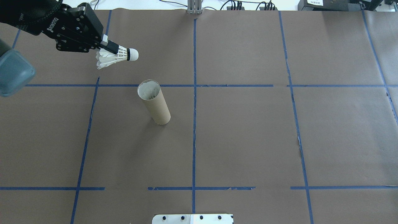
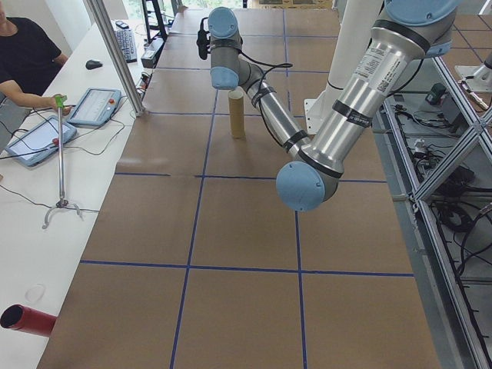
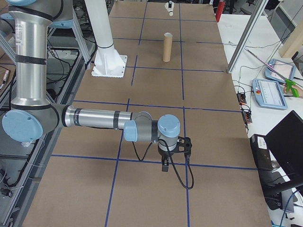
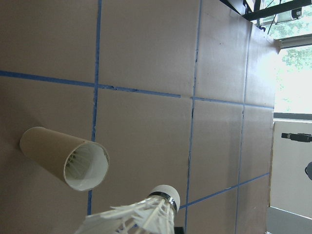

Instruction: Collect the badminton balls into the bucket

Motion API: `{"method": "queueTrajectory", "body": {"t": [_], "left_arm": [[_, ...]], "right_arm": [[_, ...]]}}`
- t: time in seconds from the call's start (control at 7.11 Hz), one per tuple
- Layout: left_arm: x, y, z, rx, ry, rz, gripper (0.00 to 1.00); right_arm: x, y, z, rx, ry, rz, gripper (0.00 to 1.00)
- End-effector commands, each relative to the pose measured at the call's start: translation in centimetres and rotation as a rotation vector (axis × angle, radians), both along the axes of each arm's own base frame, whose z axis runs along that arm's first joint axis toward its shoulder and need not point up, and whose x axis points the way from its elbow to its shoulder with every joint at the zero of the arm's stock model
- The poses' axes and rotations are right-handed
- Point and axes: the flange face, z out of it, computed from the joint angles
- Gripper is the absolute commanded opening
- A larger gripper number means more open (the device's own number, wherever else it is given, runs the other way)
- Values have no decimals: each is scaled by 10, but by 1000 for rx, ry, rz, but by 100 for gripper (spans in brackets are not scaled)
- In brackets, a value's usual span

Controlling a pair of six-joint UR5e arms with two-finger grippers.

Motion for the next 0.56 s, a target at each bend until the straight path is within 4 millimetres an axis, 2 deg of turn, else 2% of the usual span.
{"method": "queueTrajectory", "body": {"t": [0.0,0.28,0.42], "left_arm": [[17,4,-7,84,0,-31,0],[32,3,-8,171,-45,-75,0],[29,10,-19,212,-89,-96,0]], "right_arm": [[0,0,0,0,0,0,100],[0,0,0,0,0,0,100],[0,0,0,0,0,0,100]]}}
